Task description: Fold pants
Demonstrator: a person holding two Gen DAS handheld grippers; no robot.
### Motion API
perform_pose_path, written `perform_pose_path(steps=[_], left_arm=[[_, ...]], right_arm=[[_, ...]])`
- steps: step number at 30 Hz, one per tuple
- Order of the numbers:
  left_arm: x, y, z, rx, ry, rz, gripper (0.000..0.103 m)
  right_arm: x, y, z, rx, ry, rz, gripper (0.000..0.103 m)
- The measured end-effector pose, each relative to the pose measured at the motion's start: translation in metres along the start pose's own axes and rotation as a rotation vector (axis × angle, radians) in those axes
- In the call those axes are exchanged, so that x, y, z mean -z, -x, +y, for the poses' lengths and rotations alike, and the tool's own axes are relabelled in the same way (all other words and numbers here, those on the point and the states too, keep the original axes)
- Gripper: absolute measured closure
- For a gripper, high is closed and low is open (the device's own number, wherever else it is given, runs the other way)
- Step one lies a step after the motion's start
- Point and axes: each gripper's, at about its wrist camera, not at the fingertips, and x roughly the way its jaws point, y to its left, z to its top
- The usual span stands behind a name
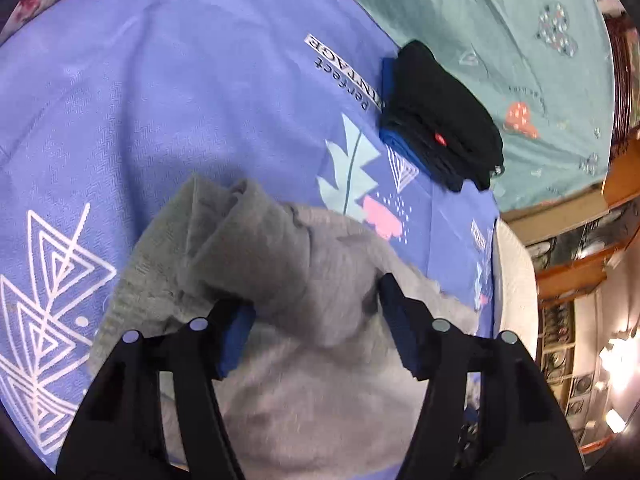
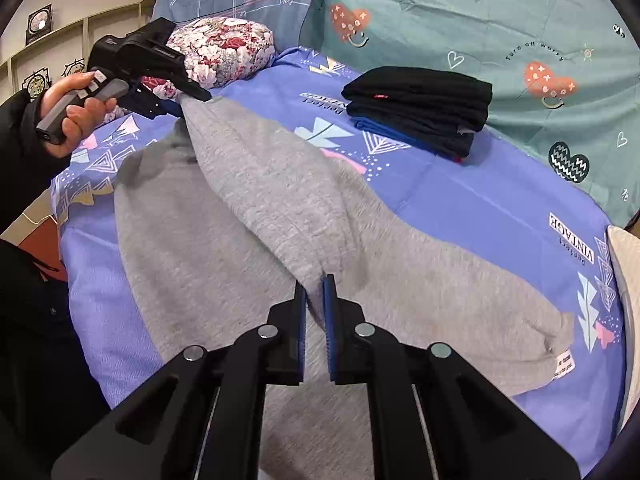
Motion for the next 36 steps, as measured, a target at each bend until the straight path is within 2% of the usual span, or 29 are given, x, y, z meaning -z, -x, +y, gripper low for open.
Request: perform_pose_path(steps=[1,2,3,8,11,15,18,20,24,26,29,32,33,35,36], left_arm=[[-0.002,0.001,0.000,-0.002,-0.005,-0.015,0.045],[-0.002,0.004,-0.003,-0.008,-0.027,-0.034,0.062],[-0.002,0.009,-0.007,-0.006,-0.050,-0.049,0.075],[0.016,0.066,-0.032,0.030,-0.179,-0.139,0.077],[0.037,0.091,-0.021,0.014,-0.211,-0.135,0.077],[0.069,0.081,0.028,-0.081,-0.173,-0.075,0.077],[0.086,0.061,0.060,-0.127,-0.124,-0.038,0.077],[0.090,0.060,0.064,-0.120,-0.121,-0.057,0.077],[0.086,0.064,0.057,-0.136,-0.145,-0.078,0.077],[0.083,0.062,0.055,-0.156,-0.159,-0.077,0.074],[0.085,0.048,0.065,-0.166,-0.122,-0.025,0.073],[0.091,0.054,0.066,-0.158,-0.128,0.005,0.070],[0.092,0.060,0.063,-0.155,-0.128,0.007,0.061],[0.095,0.080,0.055,-0.178,-0.143,-0.035,0.036],[0.097,0.094,0.048,-0.186,-0.166,-0.075,0.033]], right_arm=[[0.002,-0.001,0.002,0.000,0.000,0.002,0.095],[0.002,-0.001,0.003,0.000,-0.003,0.003,0.095],[0.003,0.001,0.003,0.004,-0.009,-0.001,0.095],[-0.004,0.025,0.000,-0.001,-0.027,-0.067,0.095],[-0.004,0.044,0.010,-0.080,0.029,-0.096,0.095],[0.013,0.032,0.036,-0.134,0.133,-0.004,0.094],[0.030,0.009,0.043,-0.158,0.117,0.073,0.094],[0.037,0.002,0.046,-0.159,0.108,0.091,0.094],[0.033,0.011,0.044,-0.156,0.098,0.065,0.093],[0.031,0.015,0.045,-0.158,0.100,0.053,0.093],[0.038,0.007,0.049,-0.164,0.097,0.081,0.092],[0.042,0.009,0.049,-0.161,0.077,0.079,0.085],[0.041,0.015,0.044,-0.165,0.053,0.064,0.066],[0.039,0.035,0.026,-0.129,-0.007,-0.013,0.049],[0.039,0.046,0.012,-0.118,-0.056,-0.046,0.045]])
